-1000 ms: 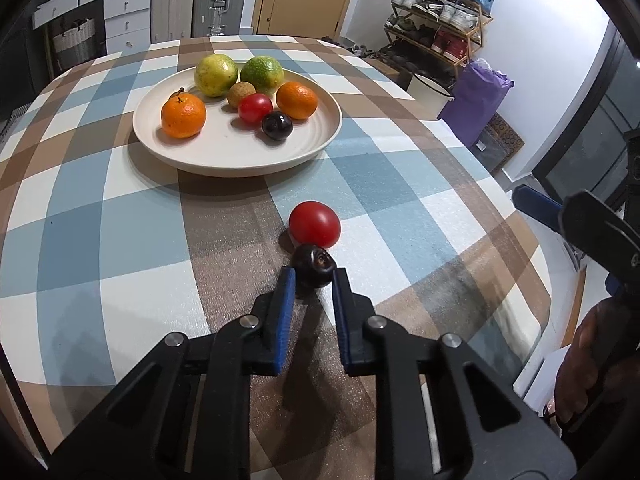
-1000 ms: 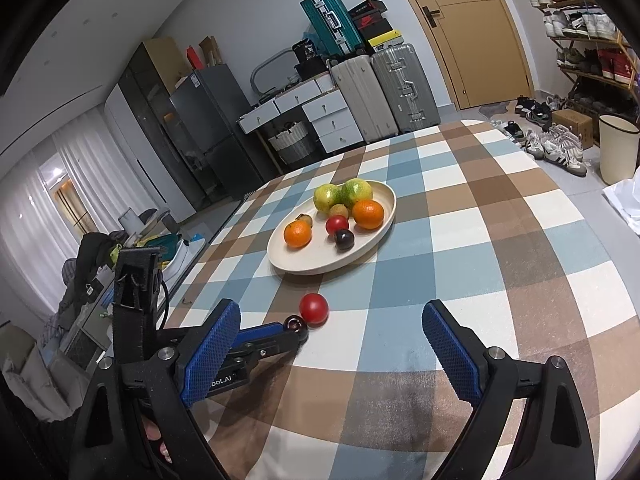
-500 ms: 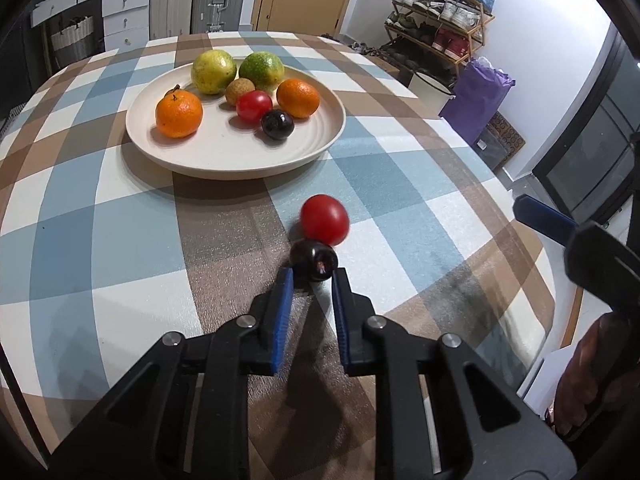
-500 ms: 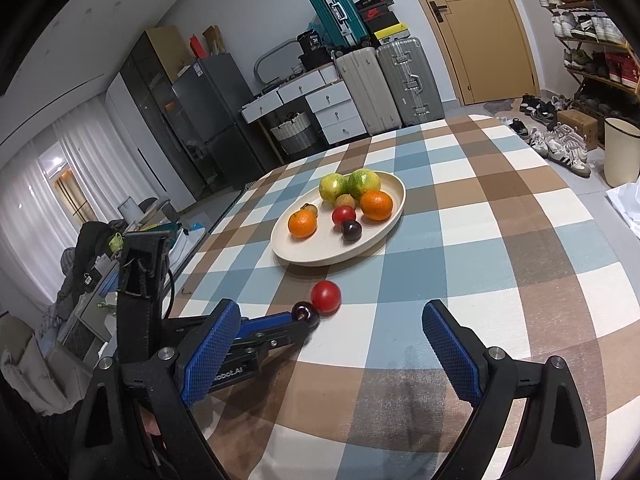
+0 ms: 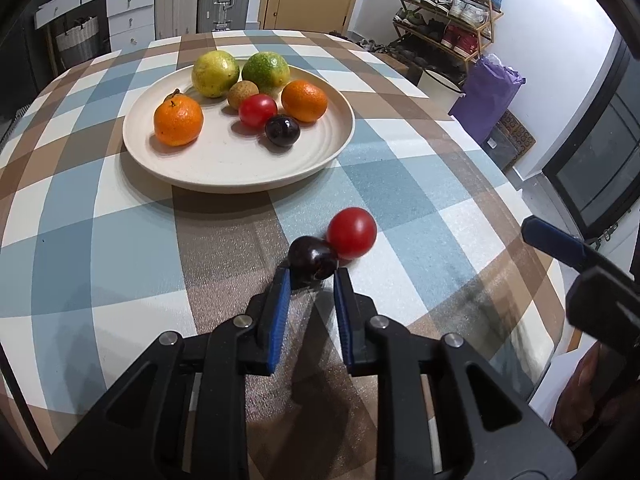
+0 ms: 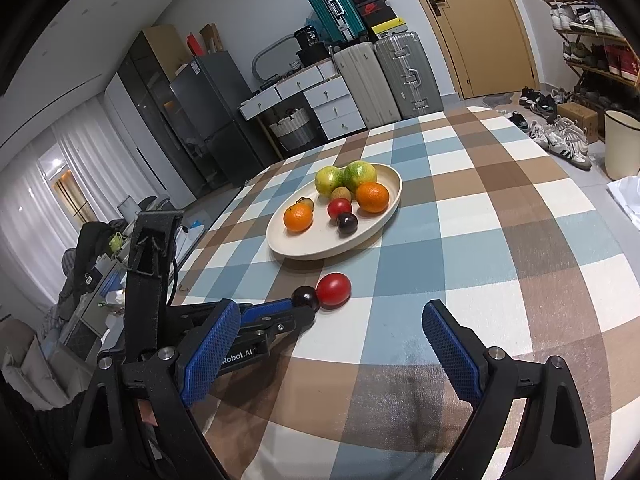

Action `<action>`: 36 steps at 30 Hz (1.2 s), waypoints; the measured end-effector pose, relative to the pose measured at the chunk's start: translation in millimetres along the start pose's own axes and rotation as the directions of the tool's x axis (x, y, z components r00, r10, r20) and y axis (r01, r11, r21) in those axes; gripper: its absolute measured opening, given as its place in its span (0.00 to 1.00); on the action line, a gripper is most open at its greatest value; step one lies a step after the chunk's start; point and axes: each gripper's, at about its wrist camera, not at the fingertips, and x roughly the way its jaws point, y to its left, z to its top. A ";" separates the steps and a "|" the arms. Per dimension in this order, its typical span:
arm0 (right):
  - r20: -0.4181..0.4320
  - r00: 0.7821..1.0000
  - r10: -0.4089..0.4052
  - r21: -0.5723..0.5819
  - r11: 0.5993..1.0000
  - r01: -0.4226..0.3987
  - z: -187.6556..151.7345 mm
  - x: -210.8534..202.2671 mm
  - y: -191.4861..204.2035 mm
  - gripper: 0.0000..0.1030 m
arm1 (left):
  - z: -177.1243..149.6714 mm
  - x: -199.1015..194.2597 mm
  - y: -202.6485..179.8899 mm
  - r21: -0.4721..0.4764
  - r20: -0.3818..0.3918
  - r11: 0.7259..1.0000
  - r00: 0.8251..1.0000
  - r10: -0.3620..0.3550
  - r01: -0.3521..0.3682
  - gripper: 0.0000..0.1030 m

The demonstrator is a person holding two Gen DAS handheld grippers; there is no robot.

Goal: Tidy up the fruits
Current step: 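Lift the dark plum with the left gripper while the right gripper grasps the red tomato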

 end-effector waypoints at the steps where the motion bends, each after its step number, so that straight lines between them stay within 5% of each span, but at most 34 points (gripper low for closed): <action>1: -0.001 1.000 -0.001 0.001 1.000 0.001 0.0 0.3 -0.8 0.91 | 0.0 0.1 -0.3 -0.001 0.001 1.000 1.000 0.005 -0.005 0.23; 4: -0.002 1.000 0.000 0.008 1.000 0.000 -2.0 0.0 -3.0 0.91 | 1.2 0.1 -0.2 -0.008 0.007 1.000 1.000 0.008 -0.008 0.32; 12: -0.006 1.000 0.004 0.026 1.000 -0.004 -2.3 1.6 -9.3 0.91 | 4.7 1.6 -1.1 0.006 0.025 1.000 1.000 -0.004 0.003 0.33; 18: -0.013 1.000 0.000 0.036 0.999 0.001 -3.8 4.1 -13.3 0.91 | 7.6 1.2 -0.9 0.023 0.036 1.000 0.999 -0.014 0.013 0.21; 36: -0.087 0.996 -0.007 0.011 1.000 0.008 -1.4 32.2 -7.5 0.91 | -8.7 -29.4 22.4 -0.026 0.078 0.997 0.995 -0.067 0.070 0.20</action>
